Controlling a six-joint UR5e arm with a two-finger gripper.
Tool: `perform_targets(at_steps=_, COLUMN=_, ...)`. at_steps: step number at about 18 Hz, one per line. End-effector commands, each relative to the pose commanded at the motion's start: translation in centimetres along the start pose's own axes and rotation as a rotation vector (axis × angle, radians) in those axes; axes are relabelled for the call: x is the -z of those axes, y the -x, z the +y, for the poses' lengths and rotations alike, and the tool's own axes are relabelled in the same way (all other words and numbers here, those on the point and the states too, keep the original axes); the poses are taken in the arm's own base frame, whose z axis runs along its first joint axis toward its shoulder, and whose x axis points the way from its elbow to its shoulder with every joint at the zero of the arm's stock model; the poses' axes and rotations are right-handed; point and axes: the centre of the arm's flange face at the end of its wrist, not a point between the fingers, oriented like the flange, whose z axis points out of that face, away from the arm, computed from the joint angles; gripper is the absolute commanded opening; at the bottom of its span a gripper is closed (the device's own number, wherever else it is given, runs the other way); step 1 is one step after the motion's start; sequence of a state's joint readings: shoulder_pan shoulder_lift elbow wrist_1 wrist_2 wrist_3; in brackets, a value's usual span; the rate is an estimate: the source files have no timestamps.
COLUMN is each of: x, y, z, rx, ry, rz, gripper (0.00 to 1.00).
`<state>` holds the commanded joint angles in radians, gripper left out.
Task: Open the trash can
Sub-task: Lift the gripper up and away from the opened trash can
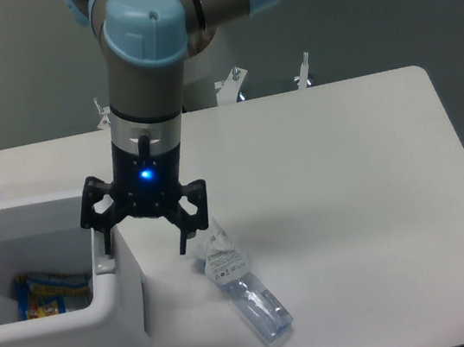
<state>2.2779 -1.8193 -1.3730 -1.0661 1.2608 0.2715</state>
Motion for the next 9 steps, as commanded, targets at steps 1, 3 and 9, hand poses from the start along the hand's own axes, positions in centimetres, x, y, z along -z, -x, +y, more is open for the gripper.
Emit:
perform_targets(at_steps=1, x=0.5, y=1.0, z=-0.1, rx=0.008, ry=-0.005, rz=-0.024, gripper=1.0)
perform_targets(at_steps=3, x=1.6, y=3.2, z=-0.4, rx=0.001, ry=-0.014, rz=-0.07, gripper=1.0)
perform_targets(at_steps=9, x=3.5, y=9.7, z=0.7, rx=0.016, ry=0.035, rz=-0.268, gripper=1.0)
